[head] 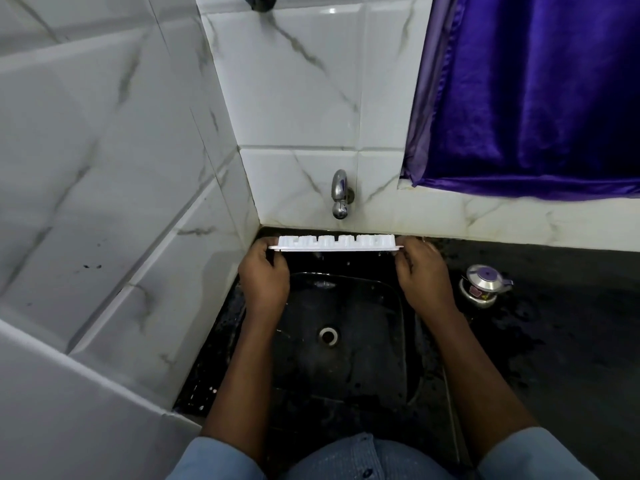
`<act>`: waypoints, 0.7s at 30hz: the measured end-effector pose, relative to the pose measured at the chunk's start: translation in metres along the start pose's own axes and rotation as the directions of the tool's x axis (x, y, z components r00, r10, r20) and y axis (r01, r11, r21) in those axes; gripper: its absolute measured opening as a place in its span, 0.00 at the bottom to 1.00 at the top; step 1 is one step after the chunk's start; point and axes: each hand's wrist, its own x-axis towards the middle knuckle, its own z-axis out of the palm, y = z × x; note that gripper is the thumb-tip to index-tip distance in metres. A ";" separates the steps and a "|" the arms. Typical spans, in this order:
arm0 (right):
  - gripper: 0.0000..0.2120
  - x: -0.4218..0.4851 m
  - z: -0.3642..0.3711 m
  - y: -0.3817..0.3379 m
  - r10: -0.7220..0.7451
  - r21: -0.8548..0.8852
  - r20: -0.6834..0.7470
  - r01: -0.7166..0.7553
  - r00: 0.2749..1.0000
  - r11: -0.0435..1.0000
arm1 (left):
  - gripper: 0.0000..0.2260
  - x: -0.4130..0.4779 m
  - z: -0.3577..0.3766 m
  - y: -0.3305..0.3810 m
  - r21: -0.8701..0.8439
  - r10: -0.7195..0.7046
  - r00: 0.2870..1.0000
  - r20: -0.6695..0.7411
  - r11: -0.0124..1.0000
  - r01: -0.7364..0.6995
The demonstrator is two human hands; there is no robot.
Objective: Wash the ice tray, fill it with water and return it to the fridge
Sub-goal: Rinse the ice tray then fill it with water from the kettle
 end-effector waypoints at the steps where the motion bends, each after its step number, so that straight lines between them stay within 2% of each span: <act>1: 0.09 0.000 0.000 0.000 0.016 0.004 -0.003 -0.016 1.000 1.000 | 0.11 0.000 0.001 0.000 0.004 -0.005 1.000 0.005 1.000 0.005; 11: 0.05 -0.003 -0.016 -0.001 0.056 0.040 0.057 -0.058 0.997 0.998 | 0.17 -0.005 0.001 0.013 -0.010 -0.081 0.996 0.023 0.997 0.081; 21: 0.05 0.004 -0.024 -0.004 0.030 0.059 0.070 -0.035 0.997 0.998 | 0.17 -0.006 0.001 0.015 -0.141 -0.116 0.993 -0.011 0.984 0.113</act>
